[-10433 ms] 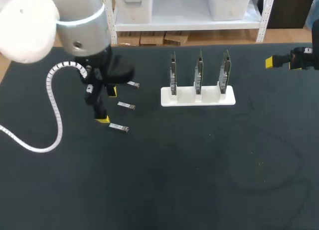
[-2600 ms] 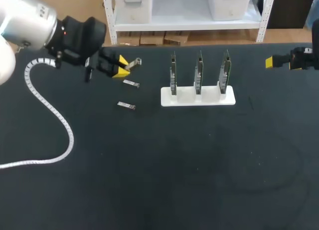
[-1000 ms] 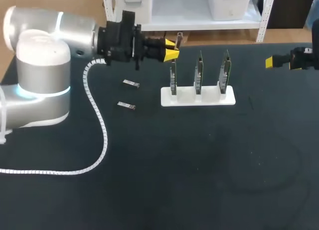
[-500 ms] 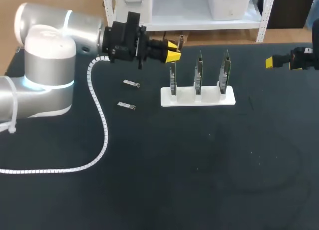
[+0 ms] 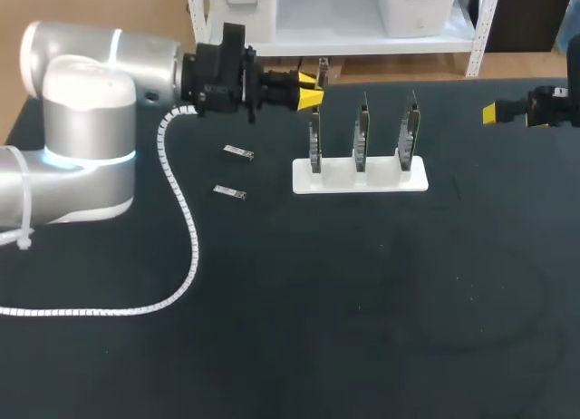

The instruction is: Pick up the optical module with the left hand, and insert it into the network port with the right hand.

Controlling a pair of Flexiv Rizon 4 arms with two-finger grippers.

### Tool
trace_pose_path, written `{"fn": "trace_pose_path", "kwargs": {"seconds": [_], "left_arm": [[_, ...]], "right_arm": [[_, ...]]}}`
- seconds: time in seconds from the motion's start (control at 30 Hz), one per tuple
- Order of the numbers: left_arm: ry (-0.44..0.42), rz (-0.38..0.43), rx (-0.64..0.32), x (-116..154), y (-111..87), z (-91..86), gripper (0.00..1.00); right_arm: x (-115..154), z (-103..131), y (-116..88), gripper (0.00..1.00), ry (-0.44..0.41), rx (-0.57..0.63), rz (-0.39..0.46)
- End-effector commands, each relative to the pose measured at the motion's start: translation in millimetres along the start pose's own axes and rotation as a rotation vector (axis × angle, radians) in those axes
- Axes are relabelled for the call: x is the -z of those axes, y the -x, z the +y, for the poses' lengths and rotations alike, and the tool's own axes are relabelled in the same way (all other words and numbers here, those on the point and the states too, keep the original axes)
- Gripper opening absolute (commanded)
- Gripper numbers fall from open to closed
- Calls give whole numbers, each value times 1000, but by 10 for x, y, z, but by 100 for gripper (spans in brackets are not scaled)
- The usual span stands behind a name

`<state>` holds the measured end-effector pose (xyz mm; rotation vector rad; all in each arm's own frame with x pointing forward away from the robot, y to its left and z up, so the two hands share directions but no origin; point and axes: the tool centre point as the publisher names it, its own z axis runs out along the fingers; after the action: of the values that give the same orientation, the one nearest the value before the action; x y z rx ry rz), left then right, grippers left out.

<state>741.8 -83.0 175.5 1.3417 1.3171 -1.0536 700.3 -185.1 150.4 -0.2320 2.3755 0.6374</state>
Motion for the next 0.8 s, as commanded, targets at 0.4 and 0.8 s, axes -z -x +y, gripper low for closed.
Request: {"fn": "trace_pose_path", "kwargs": {"seconds": [0.4, 0.8], "left_arm": [[15, -12, -5, -40, -33, 81, 0], [20, 5, -36, -29, -9, 100, 0]], "right_arm": [[4, 9, -5, 100, -5, 0, -1], [4, 9, -5, 100, -5, 0, -1]]}}
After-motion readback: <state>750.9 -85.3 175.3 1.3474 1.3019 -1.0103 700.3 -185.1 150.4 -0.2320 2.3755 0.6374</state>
